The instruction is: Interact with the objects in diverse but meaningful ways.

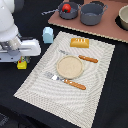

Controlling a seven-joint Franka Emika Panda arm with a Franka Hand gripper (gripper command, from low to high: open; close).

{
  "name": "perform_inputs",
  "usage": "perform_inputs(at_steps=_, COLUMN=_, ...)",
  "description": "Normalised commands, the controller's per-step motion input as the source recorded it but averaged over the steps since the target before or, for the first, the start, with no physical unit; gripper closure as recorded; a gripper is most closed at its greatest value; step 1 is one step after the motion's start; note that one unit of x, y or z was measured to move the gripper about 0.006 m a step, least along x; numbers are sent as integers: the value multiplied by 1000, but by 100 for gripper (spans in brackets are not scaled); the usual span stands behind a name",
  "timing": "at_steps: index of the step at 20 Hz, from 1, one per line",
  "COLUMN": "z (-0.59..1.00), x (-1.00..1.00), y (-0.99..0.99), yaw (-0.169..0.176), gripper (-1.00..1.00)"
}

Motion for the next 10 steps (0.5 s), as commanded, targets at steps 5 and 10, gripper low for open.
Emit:
perform_inputs(at_steps=5, z=966, x=511, y=51, yaw=-18, gripper=100)
perform_inputs(at_steps=10, z=1000, x=1000, y=23, yaw=-1, gripper=100)
